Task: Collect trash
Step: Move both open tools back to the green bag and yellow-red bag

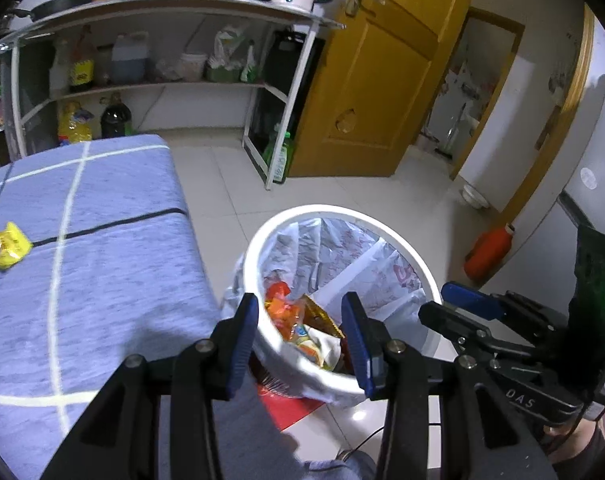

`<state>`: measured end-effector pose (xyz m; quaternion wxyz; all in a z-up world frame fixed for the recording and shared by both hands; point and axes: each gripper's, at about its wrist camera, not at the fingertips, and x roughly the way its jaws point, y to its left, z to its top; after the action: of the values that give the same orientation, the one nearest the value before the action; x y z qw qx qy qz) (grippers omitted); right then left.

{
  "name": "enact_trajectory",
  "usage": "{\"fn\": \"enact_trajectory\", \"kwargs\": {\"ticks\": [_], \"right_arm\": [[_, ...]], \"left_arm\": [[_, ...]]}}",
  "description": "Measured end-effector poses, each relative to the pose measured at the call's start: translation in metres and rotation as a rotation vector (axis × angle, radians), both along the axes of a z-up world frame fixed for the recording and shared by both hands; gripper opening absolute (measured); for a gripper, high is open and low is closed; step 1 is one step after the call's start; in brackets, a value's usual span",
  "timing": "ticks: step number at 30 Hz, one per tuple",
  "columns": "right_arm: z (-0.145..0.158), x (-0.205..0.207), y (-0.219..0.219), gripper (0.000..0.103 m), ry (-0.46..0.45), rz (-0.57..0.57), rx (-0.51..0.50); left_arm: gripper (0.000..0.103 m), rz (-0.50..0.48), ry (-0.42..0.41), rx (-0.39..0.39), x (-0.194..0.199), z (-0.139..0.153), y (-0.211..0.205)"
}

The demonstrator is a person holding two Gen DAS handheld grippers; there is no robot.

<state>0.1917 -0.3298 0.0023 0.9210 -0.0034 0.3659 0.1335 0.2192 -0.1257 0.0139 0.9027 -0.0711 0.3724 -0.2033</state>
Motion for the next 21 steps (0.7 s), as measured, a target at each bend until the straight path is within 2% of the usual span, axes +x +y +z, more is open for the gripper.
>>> {"fn": "enact_trajectory", "kwargs": {"ticks": [10, 21], "right_arm": [[0.023, -0.025, 0.07, 0.043, -0.056, 0.182, 0.003], [0.045, -0.051, 0.134, 0.043, -0.088, 0.291, 0.026]], "left_arm": [[0.045, 0.082, -0.06, 0.036, -0.039, 0.015, 0.064], [0.045, 0.214, -0.084, 0.028, -0.077, 0.016, 0.149]]}}
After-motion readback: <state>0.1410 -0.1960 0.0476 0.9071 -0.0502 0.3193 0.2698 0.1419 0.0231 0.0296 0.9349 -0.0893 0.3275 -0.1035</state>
